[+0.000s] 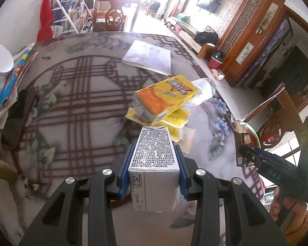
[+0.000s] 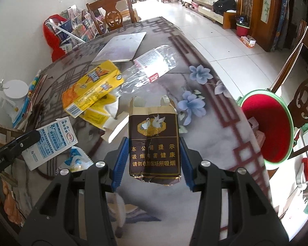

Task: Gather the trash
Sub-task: 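Carry the milk carton and cigarette pack over the red bucket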

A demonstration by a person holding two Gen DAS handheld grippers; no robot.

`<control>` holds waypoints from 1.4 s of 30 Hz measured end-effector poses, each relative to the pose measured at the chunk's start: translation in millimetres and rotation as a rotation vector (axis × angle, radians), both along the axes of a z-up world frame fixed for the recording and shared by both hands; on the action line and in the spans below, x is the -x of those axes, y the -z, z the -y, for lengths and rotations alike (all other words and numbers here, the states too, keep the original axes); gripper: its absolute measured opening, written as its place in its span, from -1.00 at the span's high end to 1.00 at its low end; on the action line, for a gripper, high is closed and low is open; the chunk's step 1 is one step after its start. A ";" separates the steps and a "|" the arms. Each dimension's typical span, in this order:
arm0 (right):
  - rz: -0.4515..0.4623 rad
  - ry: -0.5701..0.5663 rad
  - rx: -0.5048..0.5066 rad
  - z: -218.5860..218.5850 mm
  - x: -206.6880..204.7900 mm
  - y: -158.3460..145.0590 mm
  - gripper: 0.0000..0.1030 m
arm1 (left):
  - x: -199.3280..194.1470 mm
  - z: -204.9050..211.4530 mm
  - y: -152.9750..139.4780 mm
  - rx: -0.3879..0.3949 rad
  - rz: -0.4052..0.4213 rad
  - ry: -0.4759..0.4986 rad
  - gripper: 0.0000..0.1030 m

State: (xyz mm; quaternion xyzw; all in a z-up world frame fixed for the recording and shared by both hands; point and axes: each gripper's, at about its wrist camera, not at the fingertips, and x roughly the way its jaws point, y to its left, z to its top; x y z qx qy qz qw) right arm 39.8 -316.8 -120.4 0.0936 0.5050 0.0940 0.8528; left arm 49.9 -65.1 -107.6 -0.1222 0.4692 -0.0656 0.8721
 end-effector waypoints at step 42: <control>-0.006 0.318 -0.040 245.0 -4.7 19.4 0.10 | -76.0 287.9 -23.9 -0.015 0.045 0.450 0.31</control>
